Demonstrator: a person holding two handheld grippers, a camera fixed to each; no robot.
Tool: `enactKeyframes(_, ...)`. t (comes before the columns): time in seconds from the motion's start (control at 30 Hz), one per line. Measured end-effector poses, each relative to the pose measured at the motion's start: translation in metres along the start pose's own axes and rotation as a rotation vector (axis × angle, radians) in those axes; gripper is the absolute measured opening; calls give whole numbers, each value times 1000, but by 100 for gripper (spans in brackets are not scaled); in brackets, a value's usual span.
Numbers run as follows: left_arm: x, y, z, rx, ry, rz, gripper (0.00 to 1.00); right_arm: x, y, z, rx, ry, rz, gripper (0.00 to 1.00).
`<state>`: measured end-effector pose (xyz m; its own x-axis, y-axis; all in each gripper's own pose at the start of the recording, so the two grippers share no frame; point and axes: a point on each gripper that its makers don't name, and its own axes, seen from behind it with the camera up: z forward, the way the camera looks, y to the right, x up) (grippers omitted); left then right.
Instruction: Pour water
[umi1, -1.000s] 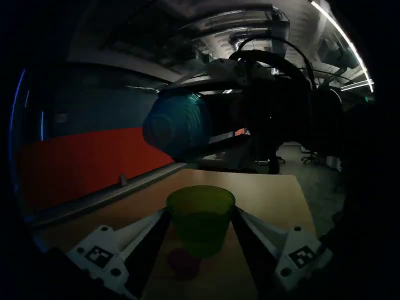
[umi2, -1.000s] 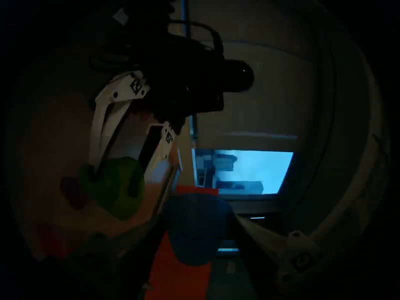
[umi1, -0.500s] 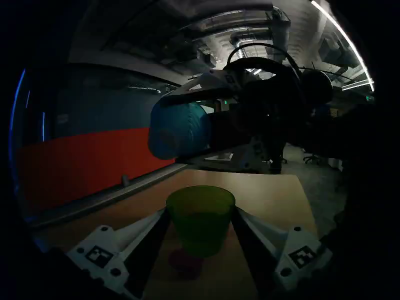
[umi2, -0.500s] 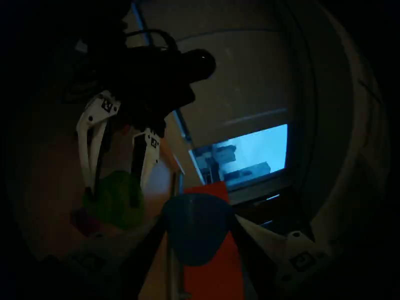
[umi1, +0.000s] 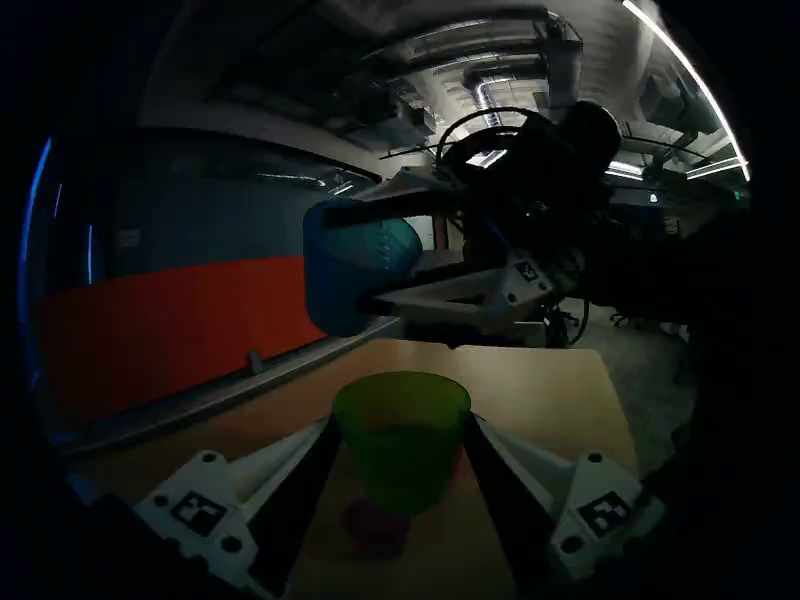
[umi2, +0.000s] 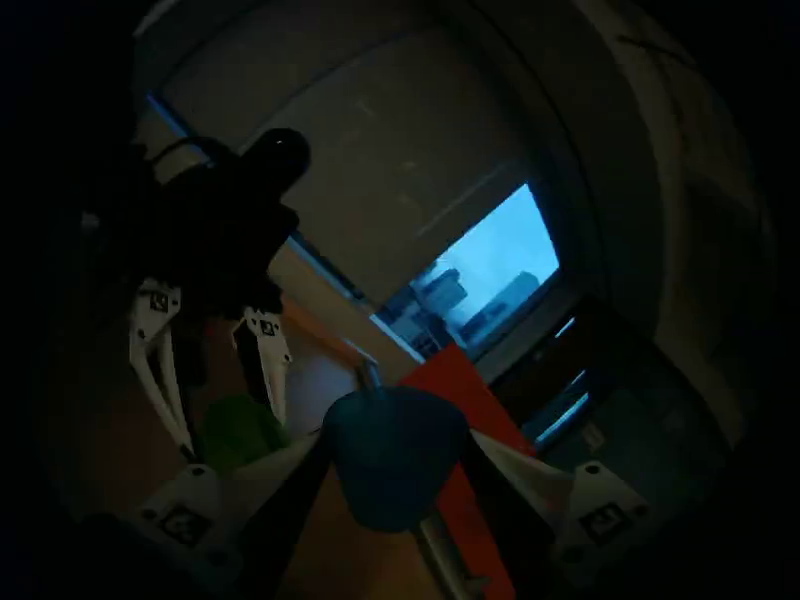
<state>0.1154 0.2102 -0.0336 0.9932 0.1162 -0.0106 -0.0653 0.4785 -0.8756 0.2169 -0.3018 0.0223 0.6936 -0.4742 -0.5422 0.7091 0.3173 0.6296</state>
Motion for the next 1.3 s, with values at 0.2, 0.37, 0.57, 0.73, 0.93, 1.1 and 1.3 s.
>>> enactKeyframes(0.2,1,-1,-2,7,1,-1,85,0,4,-2,-14,12,159,95)
enactKeyframes(0.37,0,-2,-3,12,-2,3,85,2,6,-3,-17,20,271,95)
enactKeyframes(0.57,1,-1,-4,12,0,3,85,0,6,-3,-15,24,412,95)
enactKeyframes(0.73,-1,0,-4,14,-3,6,85,4,4,-2,-3,37,543,95)
enactKeyframes(0.93,1,0,-6,17,0,8,85,4,6,1,1,39,685,95)
enactKeyframes(1.1,1,-3,-7,24,1,5,85,3,11,1,-1,37,744,96)
enactKeyframes(1.3,1,-7,-9,35,-1,1,85,0,14,-1,-12,24,721,96)
